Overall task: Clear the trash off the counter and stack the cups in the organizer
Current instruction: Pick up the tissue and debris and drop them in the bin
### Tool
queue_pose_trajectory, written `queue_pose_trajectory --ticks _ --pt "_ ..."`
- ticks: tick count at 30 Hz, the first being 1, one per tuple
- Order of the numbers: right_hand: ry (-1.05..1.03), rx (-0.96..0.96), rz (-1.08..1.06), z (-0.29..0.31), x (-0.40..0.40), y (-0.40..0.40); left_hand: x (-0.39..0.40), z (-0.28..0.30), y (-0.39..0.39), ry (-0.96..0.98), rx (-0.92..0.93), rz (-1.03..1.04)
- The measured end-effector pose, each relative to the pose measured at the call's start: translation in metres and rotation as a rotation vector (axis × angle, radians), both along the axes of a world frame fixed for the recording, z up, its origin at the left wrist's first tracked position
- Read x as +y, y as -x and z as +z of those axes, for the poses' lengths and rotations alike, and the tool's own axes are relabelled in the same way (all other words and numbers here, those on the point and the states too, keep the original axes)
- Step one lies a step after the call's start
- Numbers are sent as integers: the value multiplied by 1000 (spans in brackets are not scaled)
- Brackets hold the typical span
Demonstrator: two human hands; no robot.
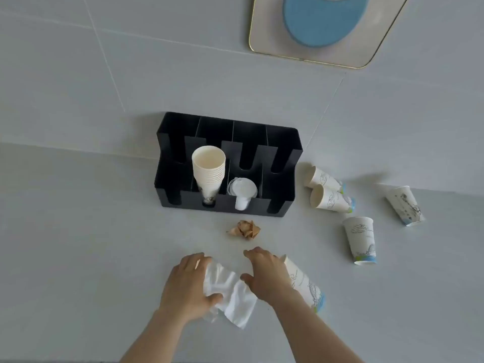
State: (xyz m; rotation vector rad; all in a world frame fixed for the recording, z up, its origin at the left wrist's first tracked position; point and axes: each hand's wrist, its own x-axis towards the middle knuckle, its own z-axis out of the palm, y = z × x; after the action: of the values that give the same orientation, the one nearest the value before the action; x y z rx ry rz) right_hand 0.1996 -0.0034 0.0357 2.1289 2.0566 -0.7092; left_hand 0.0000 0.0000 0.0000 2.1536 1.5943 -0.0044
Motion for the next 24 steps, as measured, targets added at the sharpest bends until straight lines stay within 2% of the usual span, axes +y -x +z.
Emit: queue_pose_trajectory --ticks 4,9,15,24 --pt "-97 -22 -4 -7 32 -13 -4 -13 -7 67 84 63" --pt "-178 60 73 -25 67 -23 -4 -27 -19 104 102 214" --pt "-160 51 200 -45 97 -31 2 -35 -29 110 42 412" --pt "-187 87 147 -59 113 -36 22 -31 -34 38 -129 736"
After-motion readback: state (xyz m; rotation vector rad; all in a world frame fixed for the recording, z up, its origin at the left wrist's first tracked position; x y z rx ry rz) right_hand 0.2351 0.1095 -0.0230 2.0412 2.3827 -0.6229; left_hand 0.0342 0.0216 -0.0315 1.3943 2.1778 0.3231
